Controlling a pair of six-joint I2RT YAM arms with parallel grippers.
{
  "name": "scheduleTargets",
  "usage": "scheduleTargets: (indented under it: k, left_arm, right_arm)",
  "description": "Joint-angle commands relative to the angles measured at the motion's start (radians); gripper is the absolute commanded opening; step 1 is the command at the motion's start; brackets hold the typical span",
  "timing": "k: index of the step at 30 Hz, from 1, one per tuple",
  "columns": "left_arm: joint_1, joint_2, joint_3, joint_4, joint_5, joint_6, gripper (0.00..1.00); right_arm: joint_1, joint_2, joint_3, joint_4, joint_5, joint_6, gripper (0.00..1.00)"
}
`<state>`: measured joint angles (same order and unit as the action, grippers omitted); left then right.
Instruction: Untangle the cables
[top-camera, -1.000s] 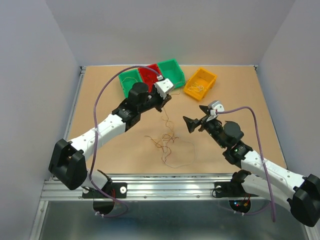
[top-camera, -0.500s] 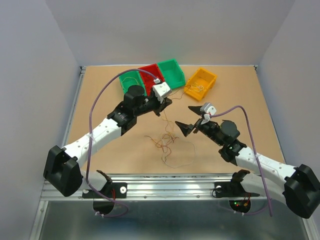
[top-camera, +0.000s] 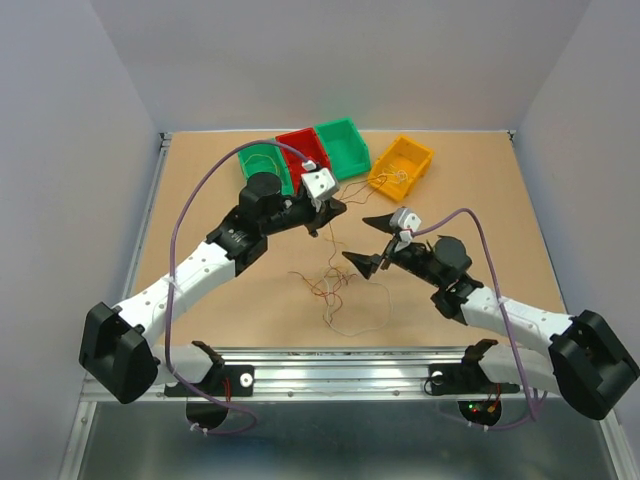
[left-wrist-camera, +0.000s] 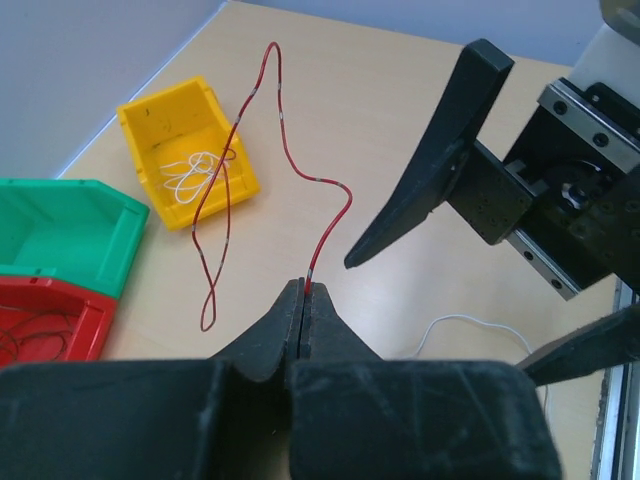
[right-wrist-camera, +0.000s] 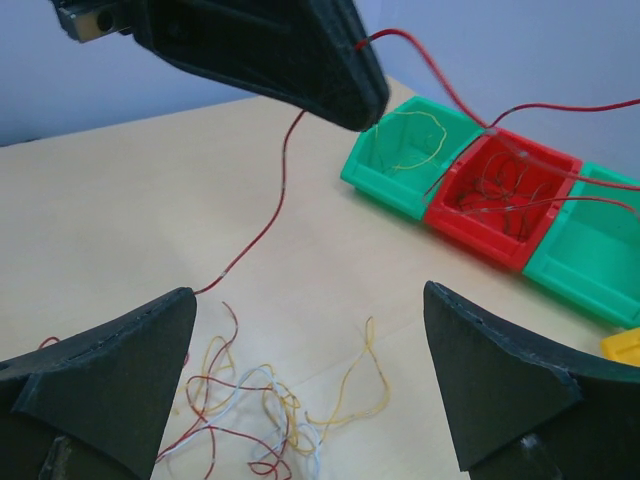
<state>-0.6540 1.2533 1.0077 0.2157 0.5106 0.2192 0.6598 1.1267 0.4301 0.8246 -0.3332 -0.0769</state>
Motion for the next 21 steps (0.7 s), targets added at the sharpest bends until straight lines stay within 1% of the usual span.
scheduleTargets:
  k: [1, 4, 5, 6, 7, 9, 12, 13, 15, 16, 21]
  left_arm:
    - [-0.001, -0.054, -0.003, 0.022, 0.075, -0.007, 0.0]
    - [0.001, -0.064, -0.003, 0.019, 0.083, -0.011, 0.0]
    - [0.001, -0.069, -0.003, 0.016, 0.089, -0.012, 0.0]
    - [-0.001, -0.071, -0.001, 0.014, 0.094, -0.014, 0.0]
    - [-0.001, -0.069, 0.0, 0.008, 0.104, -0.015, 0.0]
    - [0.001, -0.071, 0.005, 0.004, 0.115, -0.018, 0.0]
    - [-0.001, -0.069, 0.011, -0.007, 0.137, -0.02, 0.0]
    - [-0.001, -0.068, 0.012, -0.009, 0.146, -0.021, 0.0]
    - [-0.001, -0.066, 0.014, -0.013, 0.151, -0.021, 0.0]
    - [-0.001, -0.066, 0.015, -0.015, 0.154, -0.021, 0.0]
    - [-0.002, -0.06, 0.017, -0.021, 0.157, -0.021, 0.0]
  right_arm:
    - [-0.064, 0.019, 0.035, 0.163, -0.084, 0.046, 1.0]
    - [-0.106, 0.044, 0.025, 0.237, -0.134, 0.054, 1.0]
    - [-0.129, 0.07, 0.032, 0.255, -0.174, 0.071, 1.0]
    - [-0.141, 0.082, 0.032, 0.271, -0.175, 0.074, 0.99]
    - [-0.15, 0.1, 0.038, 0.318, -0.216, 0.115, 0.99]
    - [-0.175, 0.151, 0.041, 0.369, -0.253, 0.138, 0.99]
    - [-0.209, 0.211, 0.041, 0.517, -0.341, 0.193, 0.98]
    - [-0.215, 0.255, 0.041, 0.622, -0.381, 0.239, 0.98]
    - [-0.232, 0.298, 0.053, 0.695, -0.44, 0.275, 0.98]
    - [-0.233, 0.333, 0.068, 0.746, -0.447, 0.293, 0.98]
    - [-0.235, 0.424, 0.107, 0.872, -0.49, 0.353, 0.97]
